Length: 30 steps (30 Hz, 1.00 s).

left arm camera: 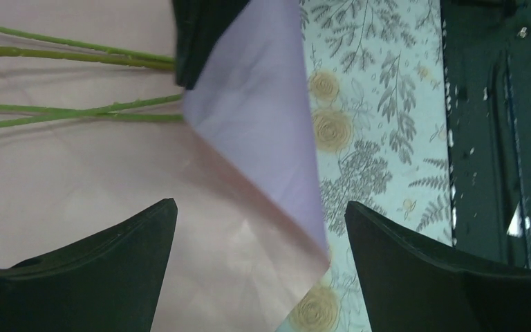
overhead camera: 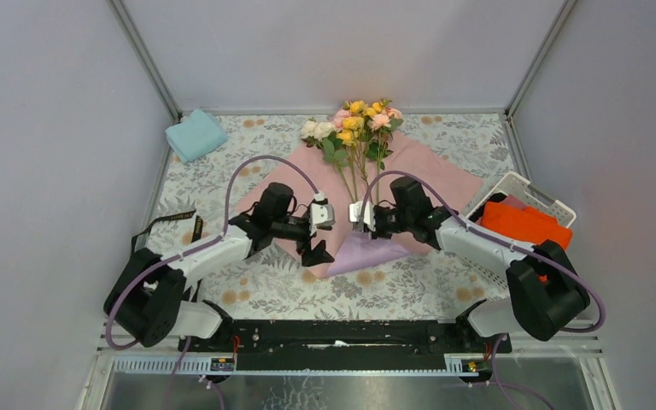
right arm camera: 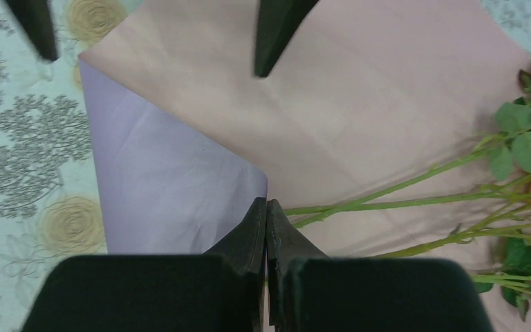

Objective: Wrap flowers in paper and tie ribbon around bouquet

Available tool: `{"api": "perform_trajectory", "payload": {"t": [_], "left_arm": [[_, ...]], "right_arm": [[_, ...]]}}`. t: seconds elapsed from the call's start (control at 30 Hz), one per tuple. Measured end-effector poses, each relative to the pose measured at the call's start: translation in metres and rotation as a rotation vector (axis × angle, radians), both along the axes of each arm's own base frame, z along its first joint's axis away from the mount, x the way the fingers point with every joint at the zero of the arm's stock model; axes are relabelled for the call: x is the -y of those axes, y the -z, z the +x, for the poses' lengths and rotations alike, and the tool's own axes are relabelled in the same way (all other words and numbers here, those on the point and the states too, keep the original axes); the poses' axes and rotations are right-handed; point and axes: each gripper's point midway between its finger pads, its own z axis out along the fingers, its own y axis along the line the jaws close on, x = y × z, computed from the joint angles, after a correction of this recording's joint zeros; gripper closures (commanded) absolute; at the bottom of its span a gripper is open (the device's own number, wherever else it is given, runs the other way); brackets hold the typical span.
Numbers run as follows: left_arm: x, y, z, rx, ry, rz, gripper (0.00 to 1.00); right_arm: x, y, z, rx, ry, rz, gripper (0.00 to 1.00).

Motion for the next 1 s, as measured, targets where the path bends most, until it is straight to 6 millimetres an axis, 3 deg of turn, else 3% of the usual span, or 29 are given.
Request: {"api": "perform_trajectory", "payload": {"t": [0.17,0.33,0.53,0.63,0.8,0.83,0.87,0.9,0.93,1.0], "left_arm": [[0.020,0.011,0.004,-0.128,-0.064,-0.049,0.01],[0.025,0.030,0.021,-0.222,-0.214,-0.051,0.02],[0.028,0.039,0.029,-0.308,-0.296,-0.047,0.19],[0.031,0.042,0.029,-0.353,-0.300,-0.041,0.41],[0.038,0.039,0.027,-0.406,-0.278,-0.042,0.95],[0.039,0.038,0.028,-0.414,-0.277,-0.044,1.00],[0.041,0.037,0.029,-0.416,-0.274,-0.045,1.00],[0.043,0.036,0.032,-0.417,-0.271,-0.043,1.00],[0.044,0.035,0.033,-0.422,-0.271,-0.039,1.00],[0.046,0.035,0.037,-0.429,-0.274,-0.030,1.00]], "right_arm": [[-0.003,-0.015,0.028,0.042,0.022,0.075,1.00],[-0.008,-0.020,0.046,0.066,0.026,0.126,1.00],[-0.008,-0.019,0.059,0.062,0.043,0.159,1.00],[-0.007,-0.021,0.067,0.070,0.066,0.180,1.00],[-0.004,-0.022,0.079,0.063,0.100,0.213,1.00],[-0.004,-0.022,0.080,0.059,0.106,0.217,1.00],[-0.003,-0.022,0.082,0.053,0.114,0.223,0.94],[-0.003,-0.022,0.083,0.051,0.122,0.229,0.80],[-0.003,-0.023,0.084,0.043,0.134,0.237,0.57],[-0.002,-0.025,0.088,0.012,0.190,0.259,0.40]]}}
